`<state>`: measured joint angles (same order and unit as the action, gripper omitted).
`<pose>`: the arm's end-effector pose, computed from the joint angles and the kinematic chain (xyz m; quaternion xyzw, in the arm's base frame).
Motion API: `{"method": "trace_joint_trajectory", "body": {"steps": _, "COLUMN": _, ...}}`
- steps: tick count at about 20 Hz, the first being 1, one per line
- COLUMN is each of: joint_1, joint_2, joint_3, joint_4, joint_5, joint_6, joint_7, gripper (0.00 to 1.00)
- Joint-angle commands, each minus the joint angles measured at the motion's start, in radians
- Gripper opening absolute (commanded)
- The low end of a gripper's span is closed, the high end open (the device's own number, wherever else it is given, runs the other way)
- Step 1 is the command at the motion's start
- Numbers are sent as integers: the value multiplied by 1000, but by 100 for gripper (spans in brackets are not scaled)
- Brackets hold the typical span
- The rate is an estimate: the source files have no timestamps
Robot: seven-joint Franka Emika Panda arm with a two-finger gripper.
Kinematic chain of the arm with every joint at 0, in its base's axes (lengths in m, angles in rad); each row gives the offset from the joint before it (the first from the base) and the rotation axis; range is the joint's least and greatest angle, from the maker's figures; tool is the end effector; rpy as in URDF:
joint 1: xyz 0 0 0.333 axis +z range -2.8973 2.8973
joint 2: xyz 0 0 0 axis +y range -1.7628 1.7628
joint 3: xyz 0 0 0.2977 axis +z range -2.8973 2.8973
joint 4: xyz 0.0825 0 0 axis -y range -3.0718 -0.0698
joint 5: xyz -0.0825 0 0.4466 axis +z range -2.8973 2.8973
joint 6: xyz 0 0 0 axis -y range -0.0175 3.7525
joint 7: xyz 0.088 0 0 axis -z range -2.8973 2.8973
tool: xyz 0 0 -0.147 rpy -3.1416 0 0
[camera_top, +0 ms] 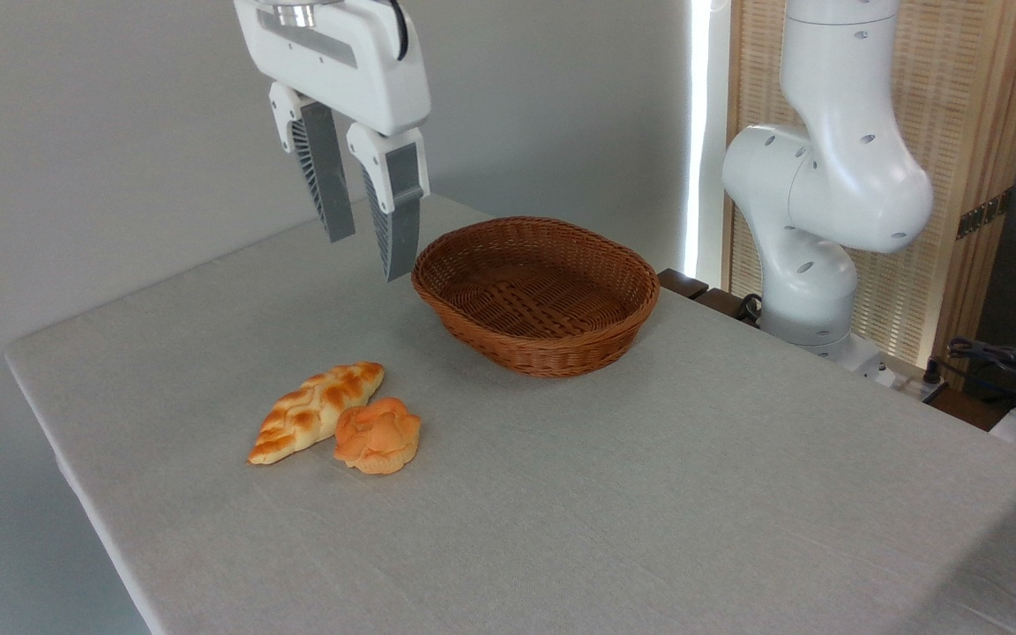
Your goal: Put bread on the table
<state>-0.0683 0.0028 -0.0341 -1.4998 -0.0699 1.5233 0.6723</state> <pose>0.6100 -0.0733 0.5984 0.9245 -0.3794 0.0197 0.0306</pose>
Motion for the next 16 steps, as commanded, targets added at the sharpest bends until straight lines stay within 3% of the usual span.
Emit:
{"method": "trace_joint_trajectory", "body": {"steps": 1, "joint_1": 12, "joint_2": 32, "joint_3": -9, "joint_4": 26, "joint_5": 24, "joint_6": 9, "joint_7": -13, "gripper": 100}}
{"method": "trace_joint_trajectory", "body": {"steps": 4, "joint_1": 36, "joint_2": 22, "joint_3": -12, "joint_4": -57, "joint_5": 24, "joint_6": 107, "joint_7": -10, "gripper": 100}}
{"method": "trace_joint_trajectory", "body": {"steps": 13, "joint_1": 35, "joint_2": 5, "joint_3": -14, "joint_4": -96, "joint_5": 28, "joint_6": 101, "joint_7": -11, "gripper": 100}}
{"method": "trace_joint_trajectory", "body": {"steps": 16, "joint_1": 35, "joint_2": 8, "joint_3": -50, "joint_4": -97, "joint_5": 113, "joint_6": 101, "joint_7": -16, "gripper": 100}}
